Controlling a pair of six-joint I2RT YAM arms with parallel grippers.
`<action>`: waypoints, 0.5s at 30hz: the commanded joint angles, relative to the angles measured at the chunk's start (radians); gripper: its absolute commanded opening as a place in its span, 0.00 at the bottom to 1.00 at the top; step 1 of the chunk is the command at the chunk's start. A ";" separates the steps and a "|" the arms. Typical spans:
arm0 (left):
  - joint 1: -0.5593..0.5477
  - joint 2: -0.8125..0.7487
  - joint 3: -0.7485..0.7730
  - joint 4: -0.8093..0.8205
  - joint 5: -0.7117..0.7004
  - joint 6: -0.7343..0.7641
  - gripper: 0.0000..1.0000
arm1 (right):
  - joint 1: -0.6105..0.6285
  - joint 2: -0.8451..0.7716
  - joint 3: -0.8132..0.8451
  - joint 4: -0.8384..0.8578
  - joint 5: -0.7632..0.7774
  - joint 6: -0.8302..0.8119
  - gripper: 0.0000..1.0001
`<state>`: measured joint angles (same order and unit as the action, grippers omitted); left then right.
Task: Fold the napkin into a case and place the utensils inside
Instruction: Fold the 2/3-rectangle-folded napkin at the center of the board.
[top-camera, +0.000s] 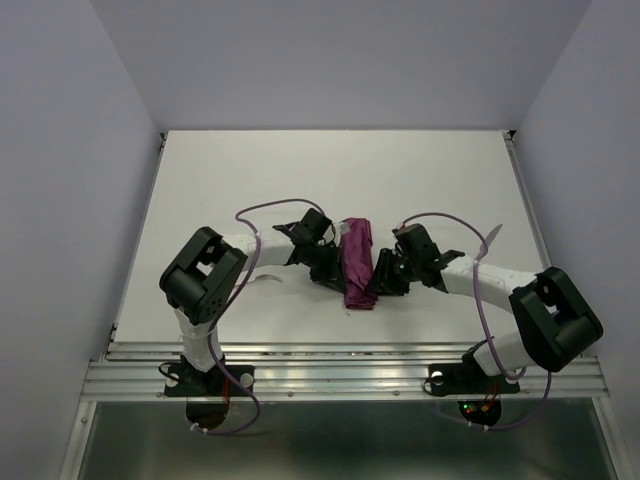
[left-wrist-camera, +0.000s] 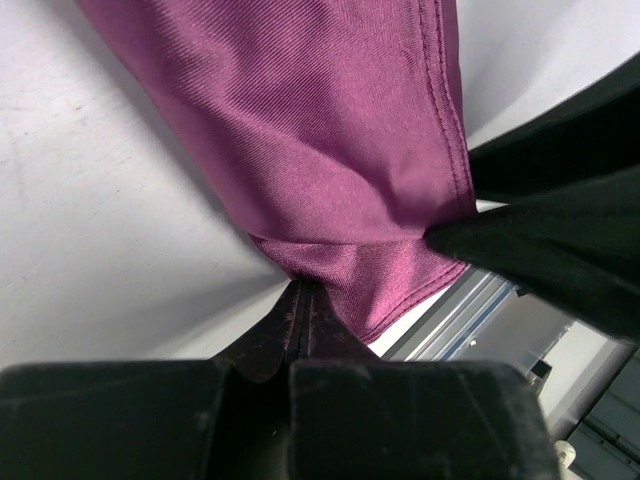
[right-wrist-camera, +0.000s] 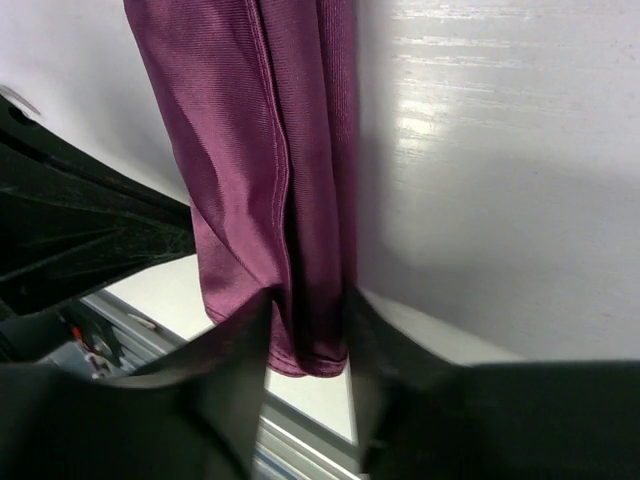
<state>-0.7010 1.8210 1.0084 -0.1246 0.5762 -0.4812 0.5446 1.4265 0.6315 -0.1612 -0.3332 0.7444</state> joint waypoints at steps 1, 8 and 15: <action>-0.008 -0.042 0.010 0.023 0.020 -0.007 0.00 | 0.008 -0.031 0.034 -0.044 0.034 -0.036 0.48; 0.001 -0.094 0.087 -0.059 -0.016 0.026 0.00 | 0.008 -0.072 0.051 -0.136 0.108 -0.079 0.51; 0.024 -0.106 0.186 -0.124 -0.044 0.050 0.00 | 0.008 -0.132 0.134 -0.159 0.120 -0.086 0.40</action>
<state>-0.6910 1.7691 1.1210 -0.2161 0.5461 -0.4629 0.5446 1.3209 0.6991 -0.3138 -0.2359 0.6804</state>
